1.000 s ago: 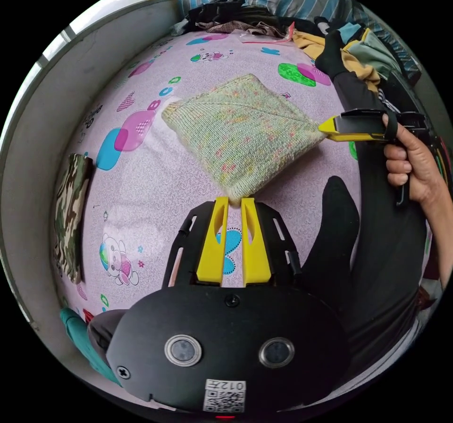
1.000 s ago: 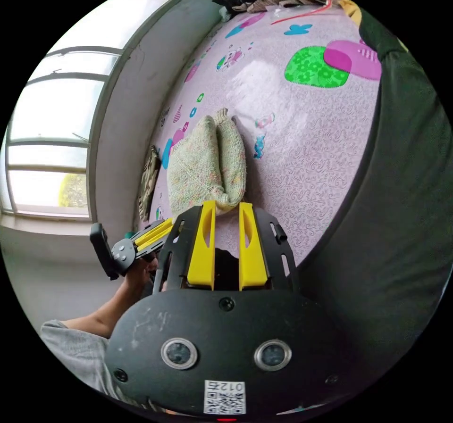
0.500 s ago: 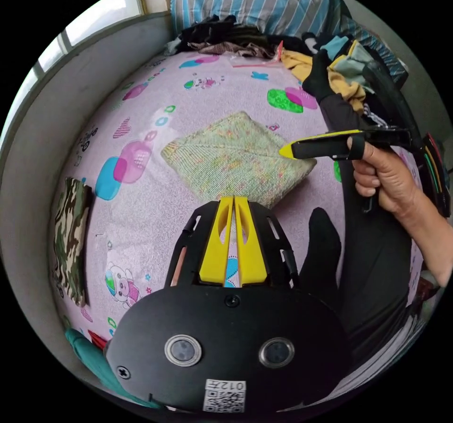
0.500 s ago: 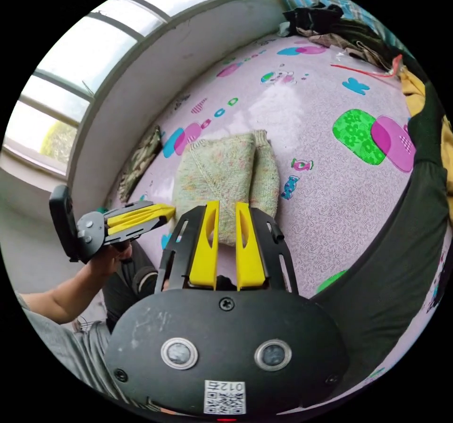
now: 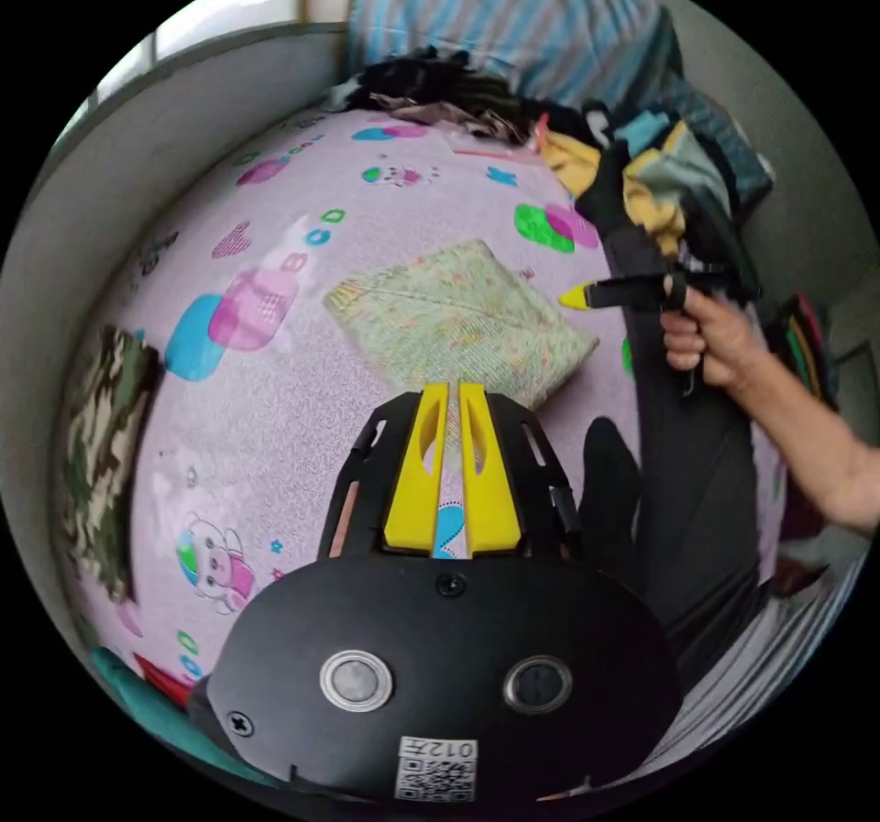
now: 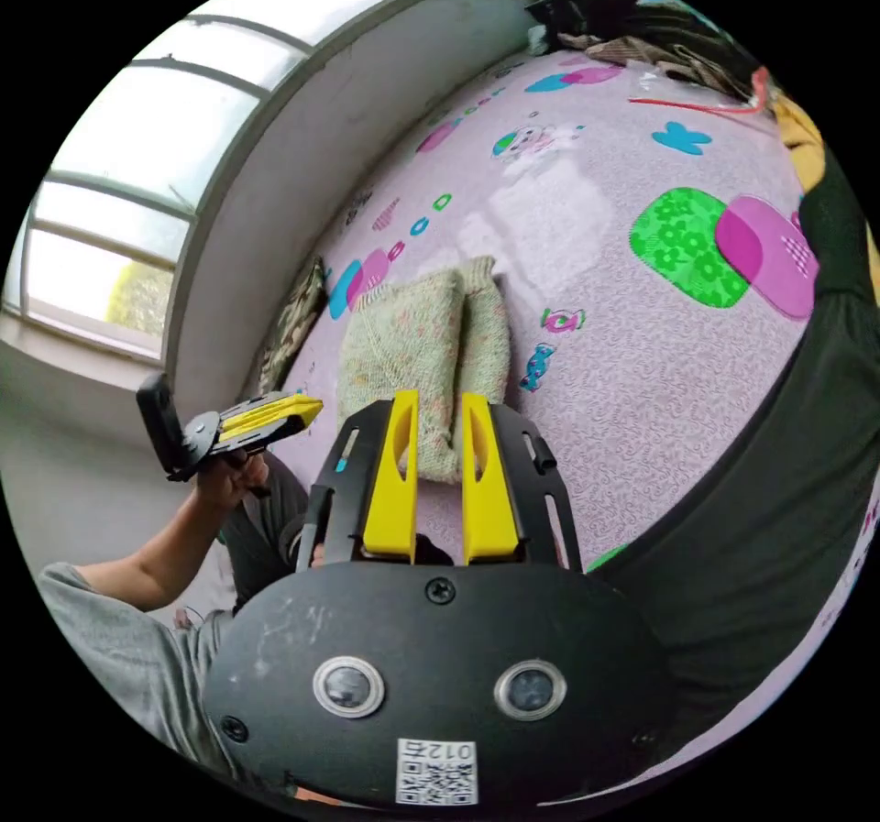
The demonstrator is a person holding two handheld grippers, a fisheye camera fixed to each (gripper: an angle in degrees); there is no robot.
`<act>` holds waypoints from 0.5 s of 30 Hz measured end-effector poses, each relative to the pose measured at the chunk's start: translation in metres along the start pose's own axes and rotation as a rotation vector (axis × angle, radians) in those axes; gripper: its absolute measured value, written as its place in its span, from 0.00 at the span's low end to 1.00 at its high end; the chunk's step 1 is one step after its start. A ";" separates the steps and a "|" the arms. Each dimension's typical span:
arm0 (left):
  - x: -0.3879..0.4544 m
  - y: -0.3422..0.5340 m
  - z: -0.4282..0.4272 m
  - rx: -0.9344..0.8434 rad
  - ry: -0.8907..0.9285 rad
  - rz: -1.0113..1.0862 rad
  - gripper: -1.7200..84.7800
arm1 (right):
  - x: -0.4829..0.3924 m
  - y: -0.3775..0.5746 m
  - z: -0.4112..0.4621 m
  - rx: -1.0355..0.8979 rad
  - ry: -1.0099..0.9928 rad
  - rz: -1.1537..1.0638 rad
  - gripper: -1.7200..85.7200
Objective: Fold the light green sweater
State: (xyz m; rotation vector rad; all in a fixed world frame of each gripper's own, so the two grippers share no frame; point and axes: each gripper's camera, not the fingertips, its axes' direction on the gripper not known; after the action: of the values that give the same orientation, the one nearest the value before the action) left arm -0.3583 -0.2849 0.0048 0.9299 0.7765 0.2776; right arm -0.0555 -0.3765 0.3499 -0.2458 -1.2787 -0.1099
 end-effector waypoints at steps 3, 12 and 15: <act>-0.067 -0.006 -0.007 -0.032 0.242 -0.198 0.12 | 0.035 -0.013 -0.002 -0.019 -0.091 0.094 0.16; -0.142 -0.022 -0.016 -0.117 0.473 -0.334 0.20 | 0.081 -0.043 0.040 -0.143 -0.205 0.150 0.21; -0.159 -0.025 -0.021 -0.135 0.553 -0.348 0.20 | 0.088 -0.052 0.048 -0.150 -0.220 0.144 0.20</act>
State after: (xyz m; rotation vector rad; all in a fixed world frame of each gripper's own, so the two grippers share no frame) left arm -0.4873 -0.3705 0.0526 0.5757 1.3926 0.2793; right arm -0.0861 -0.4105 0.4529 -0.4882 -1.4688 -0.0563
